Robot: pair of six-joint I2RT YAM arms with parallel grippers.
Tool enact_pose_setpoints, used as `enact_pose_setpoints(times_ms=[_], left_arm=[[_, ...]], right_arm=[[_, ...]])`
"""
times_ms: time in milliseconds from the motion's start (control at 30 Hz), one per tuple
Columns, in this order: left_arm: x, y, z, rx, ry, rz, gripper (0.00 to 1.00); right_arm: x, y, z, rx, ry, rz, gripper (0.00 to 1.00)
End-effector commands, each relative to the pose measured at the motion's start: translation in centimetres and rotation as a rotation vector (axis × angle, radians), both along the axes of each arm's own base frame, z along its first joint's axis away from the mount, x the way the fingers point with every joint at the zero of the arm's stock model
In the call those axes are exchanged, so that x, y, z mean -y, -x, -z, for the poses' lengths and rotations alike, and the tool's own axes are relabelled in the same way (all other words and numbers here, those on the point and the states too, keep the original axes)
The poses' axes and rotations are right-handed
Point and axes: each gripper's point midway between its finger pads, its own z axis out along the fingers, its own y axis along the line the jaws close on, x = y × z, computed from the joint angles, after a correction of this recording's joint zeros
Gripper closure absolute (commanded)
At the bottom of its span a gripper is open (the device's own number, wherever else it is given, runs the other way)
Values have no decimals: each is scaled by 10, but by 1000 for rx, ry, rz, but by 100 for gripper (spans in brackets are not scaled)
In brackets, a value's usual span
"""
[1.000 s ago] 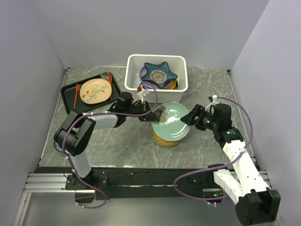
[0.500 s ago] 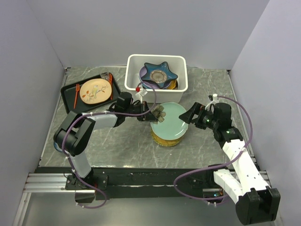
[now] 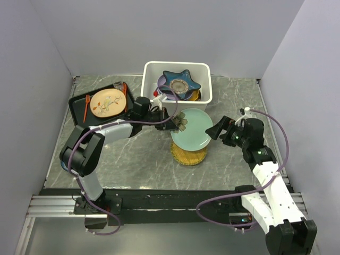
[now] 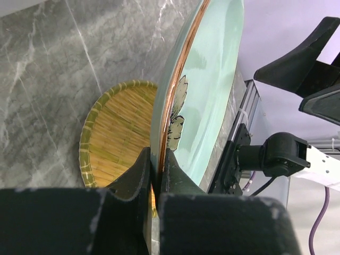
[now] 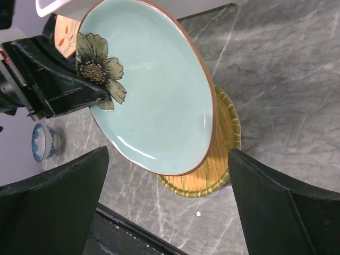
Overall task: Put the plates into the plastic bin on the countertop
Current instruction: Place the plate in the plastic bin.
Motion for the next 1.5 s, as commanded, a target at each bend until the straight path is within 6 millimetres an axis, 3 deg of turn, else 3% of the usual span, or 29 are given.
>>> enact_pose_setpoints(times_ms=[0, 267, 533, 867, 1467], left_arm=[[7, -7, -80, 198, 116, 32, 99], [3, -12, -95, 227, 115, -16, 99], [-3, -23, -112, 267, 97, -79, 99], [-8, -37, -140, 296, 116, -152, 99], [-14, -98, -185, 377, 139, -219, 99]], right_arm=[[8, 1, 4, 7, 17, 38, 0], [4, 0, 13, -15, 13, 15, 0], [-11, -5, 0, 7, -35, -76, 0], [-19, -13, 1, 9, -38, -141, 0], [-24, 0, 23, -29, -72, -161, 0]])
